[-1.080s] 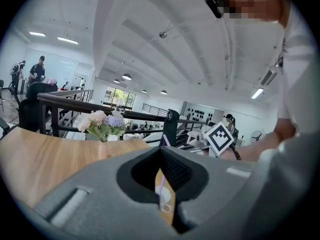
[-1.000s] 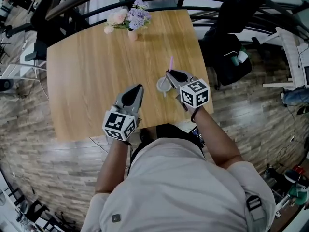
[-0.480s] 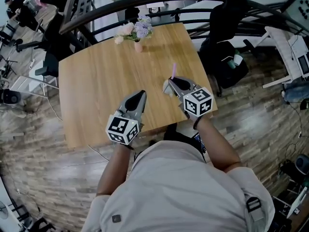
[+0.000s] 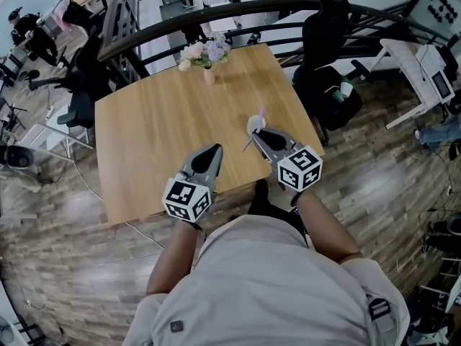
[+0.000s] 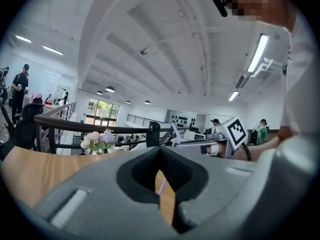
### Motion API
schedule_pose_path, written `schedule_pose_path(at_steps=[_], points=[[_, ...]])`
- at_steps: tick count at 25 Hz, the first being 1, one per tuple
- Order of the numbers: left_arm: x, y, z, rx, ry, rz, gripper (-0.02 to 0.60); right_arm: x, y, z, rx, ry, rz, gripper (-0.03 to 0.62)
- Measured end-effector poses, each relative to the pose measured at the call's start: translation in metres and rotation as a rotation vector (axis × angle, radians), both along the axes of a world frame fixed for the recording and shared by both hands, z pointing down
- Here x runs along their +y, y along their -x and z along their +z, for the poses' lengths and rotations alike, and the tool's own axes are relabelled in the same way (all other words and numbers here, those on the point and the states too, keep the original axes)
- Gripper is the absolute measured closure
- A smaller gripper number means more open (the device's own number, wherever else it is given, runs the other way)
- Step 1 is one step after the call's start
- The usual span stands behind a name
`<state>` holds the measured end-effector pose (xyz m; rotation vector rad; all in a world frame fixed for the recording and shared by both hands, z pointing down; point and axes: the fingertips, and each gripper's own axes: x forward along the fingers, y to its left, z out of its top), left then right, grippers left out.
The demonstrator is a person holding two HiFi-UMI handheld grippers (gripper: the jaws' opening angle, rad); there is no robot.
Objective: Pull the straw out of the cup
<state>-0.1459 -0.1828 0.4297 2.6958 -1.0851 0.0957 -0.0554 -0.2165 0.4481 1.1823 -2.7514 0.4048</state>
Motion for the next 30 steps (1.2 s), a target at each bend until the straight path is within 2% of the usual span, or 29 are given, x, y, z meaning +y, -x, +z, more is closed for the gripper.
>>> schedule_pose_path(at_steps=[9,15,30], points=[[0.038,-0.006,-0.012,0.013,-0.032,0.009,0.577,0.051,-0.003,-0.026,-0.015,-0.058,-0.011,0.554],[0.058,-0.028,-0.021,0.006,-0.03,-0.011,0.577,0.076,-0.023,-0.039,-0.028,-0.071,-0.043,0.554],[0.136,-0.168,-0.033,0.002,-0.042,-0.084,0.577,0.161,-0.155,-0.05,-0.046,-0.078,-0.132,0.554]])
